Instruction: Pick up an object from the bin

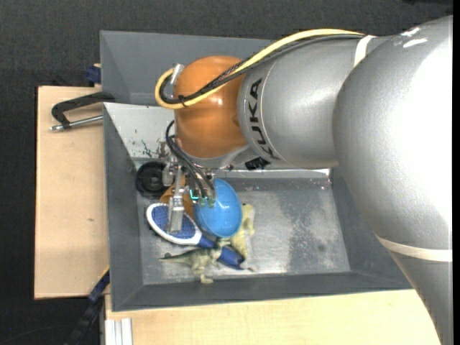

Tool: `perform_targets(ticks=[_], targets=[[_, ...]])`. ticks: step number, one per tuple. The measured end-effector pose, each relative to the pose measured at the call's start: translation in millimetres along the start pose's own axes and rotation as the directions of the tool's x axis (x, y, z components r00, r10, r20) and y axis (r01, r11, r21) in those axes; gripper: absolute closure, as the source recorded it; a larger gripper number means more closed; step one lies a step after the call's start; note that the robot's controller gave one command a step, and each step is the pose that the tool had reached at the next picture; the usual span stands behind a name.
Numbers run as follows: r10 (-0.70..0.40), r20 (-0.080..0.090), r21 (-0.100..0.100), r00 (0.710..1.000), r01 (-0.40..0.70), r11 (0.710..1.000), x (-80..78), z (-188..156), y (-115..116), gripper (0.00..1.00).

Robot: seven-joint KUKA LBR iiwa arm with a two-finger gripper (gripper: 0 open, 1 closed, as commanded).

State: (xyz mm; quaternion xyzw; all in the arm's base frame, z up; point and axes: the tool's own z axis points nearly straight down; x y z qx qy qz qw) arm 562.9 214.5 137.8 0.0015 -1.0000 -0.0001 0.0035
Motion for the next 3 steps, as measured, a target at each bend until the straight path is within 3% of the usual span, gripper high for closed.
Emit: perform_targets(ticks=[1,2,3], targets=[[0.0,0.001,-0.001,1.0,0.0,1.0,23.6,64.2,-45.9,0.0],[-0.002,0.012,-0.004,1.0,0.002,1.0,20.8,61.0,-43.9,1.0],[-0.042,0.016,-0.005,0.999,0.042,0.999,71.0,-71.9,-12.0,1.0]])
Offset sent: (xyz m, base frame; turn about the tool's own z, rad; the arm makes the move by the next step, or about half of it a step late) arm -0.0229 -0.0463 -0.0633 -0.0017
